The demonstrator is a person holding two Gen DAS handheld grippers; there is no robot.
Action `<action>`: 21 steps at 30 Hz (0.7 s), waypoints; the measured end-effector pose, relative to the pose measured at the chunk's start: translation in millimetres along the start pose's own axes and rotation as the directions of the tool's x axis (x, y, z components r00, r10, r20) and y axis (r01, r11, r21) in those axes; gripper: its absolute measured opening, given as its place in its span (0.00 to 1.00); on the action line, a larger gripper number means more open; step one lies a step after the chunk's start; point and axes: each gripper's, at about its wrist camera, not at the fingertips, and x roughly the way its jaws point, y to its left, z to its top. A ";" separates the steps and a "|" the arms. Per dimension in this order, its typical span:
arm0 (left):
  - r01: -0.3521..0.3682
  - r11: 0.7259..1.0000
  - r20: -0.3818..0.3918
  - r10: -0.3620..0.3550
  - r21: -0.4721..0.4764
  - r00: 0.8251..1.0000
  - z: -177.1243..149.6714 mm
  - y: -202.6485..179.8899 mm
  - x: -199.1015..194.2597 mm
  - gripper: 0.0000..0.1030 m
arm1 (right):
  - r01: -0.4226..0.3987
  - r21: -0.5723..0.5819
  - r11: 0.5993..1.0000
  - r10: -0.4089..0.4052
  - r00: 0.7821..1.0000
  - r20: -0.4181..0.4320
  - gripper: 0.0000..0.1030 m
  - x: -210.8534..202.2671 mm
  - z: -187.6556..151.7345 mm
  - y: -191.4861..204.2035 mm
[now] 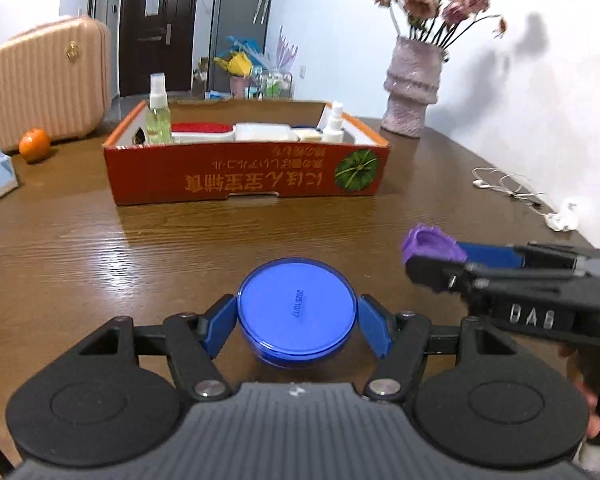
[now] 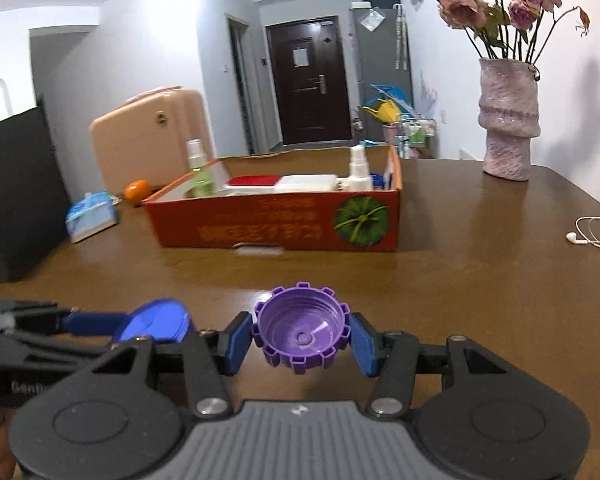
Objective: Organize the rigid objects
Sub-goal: 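Lower the blue lid with the left tool into the box while the right tool drops the purple cap in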
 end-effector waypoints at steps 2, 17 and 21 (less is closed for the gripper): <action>-0.004 1.000 0.021 0.004 0.008 1.000 -5.1 -5.1 -16.7 0.65 | -0.020 -0.017 1.000 0.021 1.000 0.015 0.50 -17.9 -6.2 8.8; -0.001 0.999 0.098 -0.004 0.051 0.995 -9.5 -8.3 -58.9 0.65 | 0.021 0.014 1.000 -0.022 0.998 0.064 0.50 -76.4 -29.0 16.5; 0.004 0.999 0.123 -0.010 0.052 0.992 7.0 0.7 -47.2 0.65 | 0.023 -0.001 1.000 -0.023 0.998 0.053 0.50 -62.8 -16.3 15.9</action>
